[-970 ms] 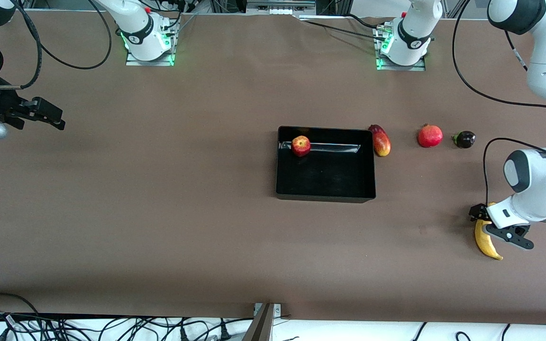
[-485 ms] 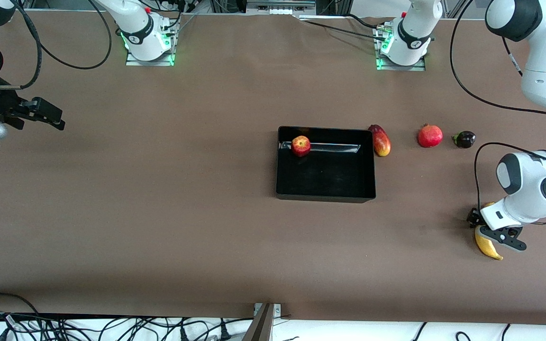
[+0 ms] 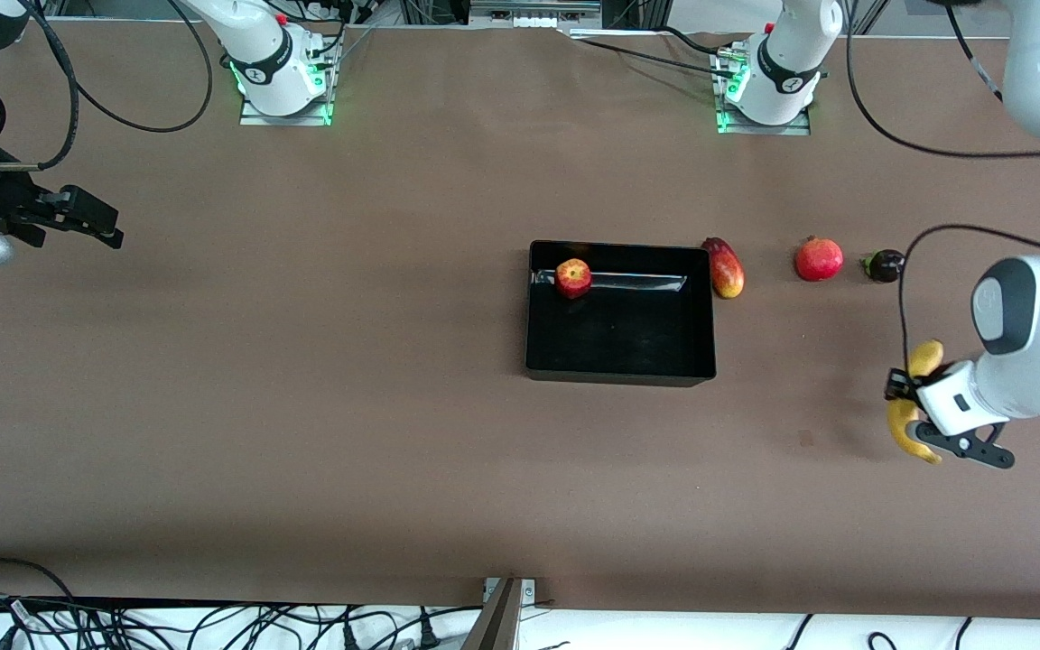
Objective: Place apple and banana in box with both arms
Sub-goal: 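Grasp the yellow banana with the left gripper and lift it, then carry the banana over the black box with the left gripper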
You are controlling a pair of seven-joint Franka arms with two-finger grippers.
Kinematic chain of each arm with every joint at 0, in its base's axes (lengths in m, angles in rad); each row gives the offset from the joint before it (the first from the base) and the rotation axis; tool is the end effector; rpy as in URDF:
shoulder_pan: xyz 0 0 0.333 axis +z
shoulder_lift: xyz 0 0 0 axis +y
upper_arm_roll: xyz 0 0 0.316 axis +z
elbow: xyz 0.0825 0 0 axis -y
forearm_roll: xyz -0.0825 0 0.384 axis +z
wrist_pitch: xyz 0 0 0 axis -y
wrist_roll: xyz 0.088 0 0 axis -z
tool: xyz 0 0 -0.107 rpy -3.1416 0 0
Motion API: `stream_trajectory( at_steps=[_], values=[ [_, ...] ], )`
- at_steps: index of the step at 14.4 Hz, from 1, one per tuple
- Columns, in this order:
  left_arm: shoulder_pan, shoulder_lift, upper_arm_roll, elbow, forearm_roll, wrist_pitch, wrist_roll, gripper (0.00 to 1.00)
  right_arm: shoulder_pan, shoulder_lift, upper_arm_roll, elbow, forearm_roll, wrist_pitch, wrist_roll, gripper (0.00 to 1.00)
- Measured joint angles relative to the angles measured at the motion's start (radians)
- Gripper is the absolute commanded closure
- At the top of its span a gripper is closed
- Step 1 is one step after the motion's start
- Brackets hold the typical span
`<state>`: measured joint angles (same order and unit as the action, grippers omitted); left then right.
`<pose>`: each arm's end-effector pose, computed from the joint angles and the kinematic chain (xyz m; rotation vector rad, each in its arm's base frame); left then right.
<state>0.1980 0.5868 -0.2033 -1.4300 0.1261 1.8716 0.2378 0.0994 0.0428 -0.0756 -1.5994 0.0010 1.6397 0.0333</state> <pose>0.6968 0.0307 0.3467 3.0961 -0.4092 -0.2068 0.5724 0.0146 0.5929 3.1392 -0.0149 -0.0036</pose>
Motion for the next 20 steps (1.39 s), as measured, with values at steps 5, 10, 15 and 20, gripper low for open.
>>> stream_trajectory(
  at_steps=[5, 10, 15, 20],
  values=[
    [-0.228, -0.077, 0.002, -0.009, -0.152, -0.070, -0.336, 1.00, 0.000, 0.000, 0.000, 0.001, 0.000, 0.000, 0.000, 0.00],
    [-0.337, -0.068, -0.009, -0.034, -0.157, -0.029, -0.476, 1.00, -0.001, 0.000, 0.000, 0.001, 0.000, 0.000, 0.000, 0.00],
    [-0.390, -0.048, -0.029, -0.140, -0.157, 0.148, -0.580, 1.00, -0.001, 0.000, 0.000, 0.001, 0.000, 0.000, 0.000, 0.00],
    [-0.393, -0.045, -0.061, -0.240, -0.157, 0.251, -0.620, 1.00, -0.001, 0.000, 0.000, 0.001, 0.000, 0.000, 0.000, 0.00]
  ],
)
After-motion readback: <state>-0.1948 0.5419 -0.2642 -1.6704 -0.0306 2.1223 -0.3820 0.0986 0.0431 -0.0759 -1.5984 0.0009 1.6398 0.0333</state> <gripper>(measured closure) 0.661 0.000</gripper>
